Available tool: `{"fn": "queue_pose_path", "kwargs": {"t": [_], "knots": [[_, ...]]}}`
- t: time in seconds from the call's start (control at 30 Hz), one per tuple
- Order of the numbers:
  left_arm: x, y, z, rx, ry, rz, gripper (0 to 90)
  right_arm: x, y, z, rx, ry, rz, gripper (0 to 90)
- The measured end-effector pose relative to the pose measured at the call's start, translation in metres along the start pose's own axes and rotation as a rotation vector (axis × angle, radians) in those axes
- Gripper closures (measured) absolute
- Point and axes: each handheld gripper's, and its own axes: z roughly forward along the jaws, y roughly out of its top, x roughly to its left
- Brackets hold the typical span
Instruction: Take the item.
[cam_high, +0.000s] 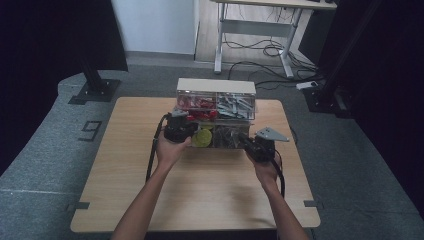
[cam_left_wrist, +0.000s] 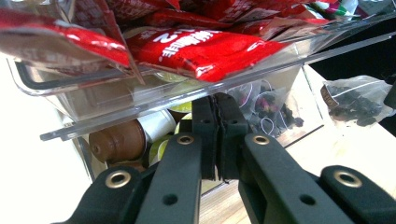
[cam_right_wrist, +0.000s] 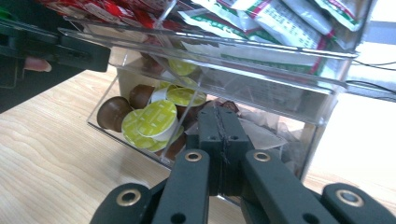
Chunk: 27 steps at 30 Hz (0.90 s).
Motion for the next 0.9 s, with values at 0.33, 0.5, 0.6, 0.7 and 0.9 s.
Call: {"fn": "queue_pose_path", "kwargs": {"t": [0.33,0.5,0.6,0.7,0.9], "knots": [[0.000,-0.001,0.000,-0.002,0.001,-0.001,88.1,-0.008,-0.005,-0.010,-0.006,-0.013,0.006,89.4],[0.000,-0.001,0.000,-0.002,0.001,-0.001,88.1,-0.012,-0.007,-0.015,-0.012,-0.020,0.012,89.3],[0.000,-0.001,0.000,-0.002,0.002,0.000,88.1,-0.015,-0.007,-0.019,-0.015,-0.025,0.013,89.3],[0.000,-0.001,0.000,-0.002,0.002,0.000,88.1,-0.019,-0.008,-0.023,-0.020,-0.035,0.017,89.4],[0.000,-0.001,0.001,0.000,0.002,0.000,88.0,-0.028,-0.008,-0.033,-0.035,-0.049,0.028,89.4]]}}
